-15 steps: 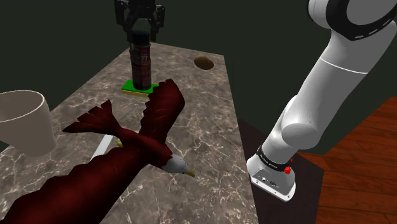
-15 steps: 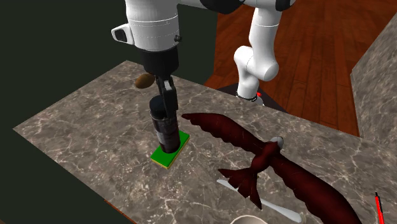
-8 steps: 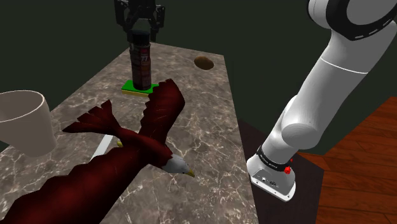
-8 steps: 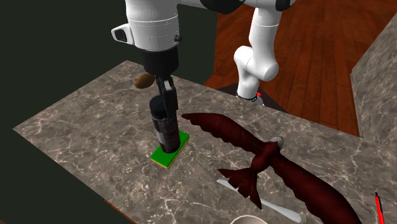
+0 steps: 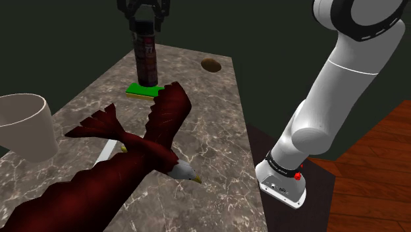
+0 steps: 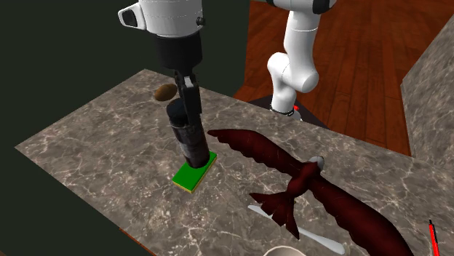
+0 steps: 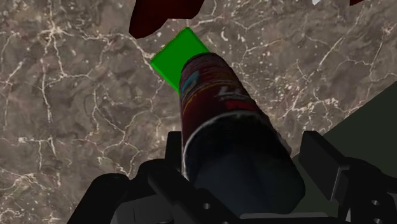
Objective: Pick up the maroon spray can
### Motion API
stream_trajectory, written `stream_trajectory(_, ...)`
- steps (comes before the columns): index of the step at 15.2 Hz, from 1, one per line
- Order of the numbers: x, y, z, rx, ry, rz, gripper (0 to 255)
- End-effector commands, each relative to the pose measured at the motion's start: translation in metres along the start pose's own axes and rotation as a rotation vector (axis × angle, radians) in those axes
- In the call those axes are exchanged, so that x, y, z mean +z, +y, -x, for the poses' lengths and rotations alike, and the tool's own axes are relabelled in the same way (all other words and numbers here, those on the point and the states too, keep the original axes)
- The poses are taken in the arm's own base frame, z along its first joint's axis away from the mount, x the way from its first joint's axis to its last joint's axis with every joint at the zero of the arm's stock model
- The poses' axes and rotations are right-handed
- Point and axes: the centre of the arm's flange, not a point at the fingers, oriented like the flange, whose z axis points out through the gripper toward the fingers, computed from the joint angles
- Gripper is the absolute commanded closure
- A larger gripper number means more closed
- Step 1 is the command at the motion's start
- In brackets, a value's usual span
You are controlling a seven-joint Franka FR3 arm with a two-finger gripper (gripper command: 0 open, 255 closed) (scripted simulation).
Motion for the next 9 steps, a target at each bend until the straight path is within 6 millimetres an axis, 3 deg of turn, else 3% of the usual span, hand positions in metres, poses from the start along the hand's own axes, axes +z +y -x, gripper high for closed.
stream_trajectory(1, -0.013, 0.001, 0.001, 0.000, 0.001, 0.000, 255)
stream_trajectory(7, -0.044, -0.001, 0.000, 0.000, 0.001, 0.000, 255)
stream_trajectory(9, -0.045, -0.001, 0.000, 0.000, 0.001, 0.000, 255)
